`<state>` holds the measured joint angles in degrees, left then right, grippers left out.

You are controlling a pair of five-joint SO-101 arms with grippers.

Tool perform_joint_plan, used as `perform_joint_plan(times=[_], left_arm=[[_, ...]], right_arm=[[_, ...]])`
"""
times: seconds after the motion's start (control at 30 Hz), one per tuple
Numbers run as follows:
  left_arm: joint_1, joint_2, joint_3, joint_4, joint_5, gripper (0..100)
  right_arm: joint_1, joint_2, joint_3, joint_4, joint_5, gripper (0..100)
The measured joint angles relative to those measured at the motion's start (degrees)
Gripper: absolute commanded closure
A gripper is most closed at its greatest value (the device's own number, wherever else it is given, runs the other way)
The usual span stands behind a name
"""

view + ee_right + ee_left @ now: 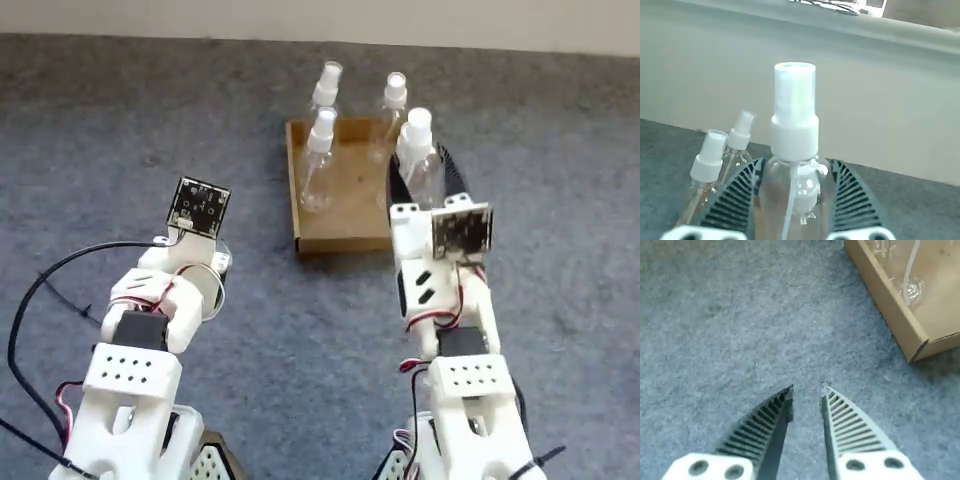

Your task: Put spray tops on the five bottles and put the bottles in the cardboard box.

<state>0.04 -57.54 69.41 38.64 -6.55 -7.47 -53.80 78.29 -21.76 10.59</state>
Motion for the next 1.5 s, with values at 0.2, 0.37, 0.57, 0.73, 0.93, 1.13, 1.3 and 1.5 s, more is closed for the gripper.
perform_joint_plan(times=[0.2, 0.37, 0.57, 0.73, 0.93, 1.13, 1.3, 1.5], left_arm=[[0.00, 0.00, 0.18, 0.00, 0.00, 91], [0.00, 0.00, 0.18, 0.00, 0.00, 91], [0.00, 0.00, 0.18, 0.00, 0.00, 91], [0.00, 0.00, 0.18, 0.00, 0.00, 91], [0.00, 0.00, 0.18, 0.00, 0.00, 91], [0.00, 0.00, 0.18, 0.00, 0.00, 91], [0.00, 0.00, 0.18, -0.35, 0.00, 91], [0.00, 0.00, 0.18, -0.44, 0.00, 91]], right_arm=[[0.00, 4.13, 8.18, -12.40, -3.08, 99.5], [0.09, 9.14, 8.26, -15.47, -6.95, 99.5], [0.09, 16.53, 6.33, -19.25, -7.38, 99.5], [0.09, 22.68, 4.57, -24.00, -7.38, 99.5], [0.09, 28.84, 1.49, -27.16, -7.38, 99.5], [0.09, 31.74, -0.53, -27.34, -7.38, 99.5], [0.09, 32.00, -2.37, -27.34, -7.38, 99.5], [0.09, 32.26, -2.81, -27.34, -7.38, 99.5]])
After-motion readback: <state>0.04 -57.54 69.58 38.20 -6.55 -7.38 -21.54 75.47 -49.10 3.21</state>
